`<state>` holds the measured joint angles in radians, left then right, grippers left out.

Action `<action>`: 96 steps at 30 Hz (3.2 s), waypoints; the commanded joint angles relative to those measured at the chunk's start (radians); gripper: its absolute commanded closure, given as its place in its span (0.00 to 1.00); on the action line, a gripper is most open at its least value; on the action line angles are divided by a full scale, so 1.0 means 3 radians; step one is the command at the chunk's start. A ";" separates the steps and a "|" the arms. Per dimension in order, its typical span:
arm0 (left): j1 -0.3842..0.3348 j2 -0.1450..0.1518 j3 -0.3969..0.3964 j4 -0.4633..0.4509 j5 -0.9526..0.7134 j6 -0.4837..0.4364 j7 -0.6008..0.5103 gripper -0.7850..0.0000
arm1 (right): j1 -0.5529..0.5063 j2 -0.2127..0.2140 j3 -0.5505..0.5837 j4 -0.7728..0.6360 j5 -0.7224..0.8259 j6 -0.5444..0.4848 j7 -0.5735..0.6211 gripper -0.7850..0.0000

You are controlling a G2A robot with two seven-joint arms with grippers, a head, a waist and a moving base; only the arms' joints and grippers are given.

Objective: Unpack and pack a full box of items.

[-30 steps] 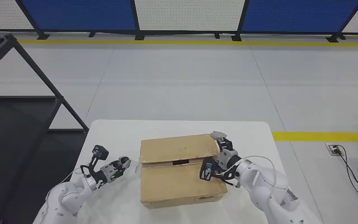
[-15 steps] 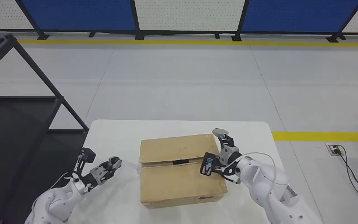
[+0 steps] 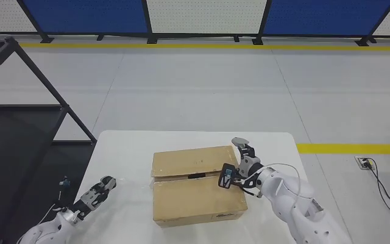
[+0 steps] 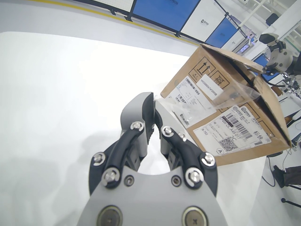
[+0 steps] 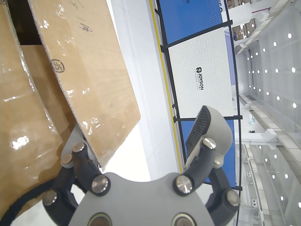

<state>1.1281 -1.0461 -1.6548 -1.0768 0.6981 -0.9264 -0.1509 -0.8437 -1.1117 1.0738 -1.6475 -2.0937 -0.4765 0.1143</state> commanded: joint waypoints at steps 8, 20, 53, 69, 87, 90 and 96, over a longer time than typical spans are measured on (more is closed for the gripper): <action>0.0093 0.0019 -0.0072 0.0233 -0.0143 0.0000 0.0166 1.00 | 0.0041 -0.0017 -0.0015 0.0003 -0.0052 -0.0048 -0.0029 0.00; 0.0135 0.0035 -0.0102 0.0423 -0.0359 -0.0114 0.0266 1.00 | 0.0112 -0.0050 -0.0075 0.0027 -0.0103 -0.0113 -0.0042 0.00; 0.0433 0.0173 -0.0100 0.0229 -0.1350 -0.0286 -0.0509 1.00 | 0.0251 -0.0133 -0.0158 0.0198 -0.0150 -0.0156 -0.0118 0.00; 0.0569 0.0276 -0.0166 0.0089 -0.2235 0.0006 -0.1262 1.00 | 0.0291 -0.0167 -0.0179 0.0271 -0.0158 -0.0180 -0.0136 0.00; 0.0600 0.0334 -0.0233 -0.0028 -0.3159 0.0746 -0.2037 1.00 | 0.0293 -0.0196 -0.0172 0.0333 -0.0152 -0.0181 -0.0185 0.00; 0.0591 0.0360 -0.0269 -0.0062 -0.3299 0.1029 -0.2305 1.00 | 0.0295 -0.0200 -0.0172 0.0342 -0.0153 -0.0180 -0.0196 0.00; 0.0592 0.0391 -0.0332 -0.0117 -0.3688 0.1449 -0.2772 1.00 | 0.0308 -0.0211 -0.0176 0.0380 -0.0150 -0.0181 -0.0216 0.00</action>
<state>1.3054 -0.9292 -1.7512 -1.1107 -0.3729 -0.5117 -0.9565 -0.7520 -1.1747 1.0210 -1.5358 -2.1387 -0.5308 0.0503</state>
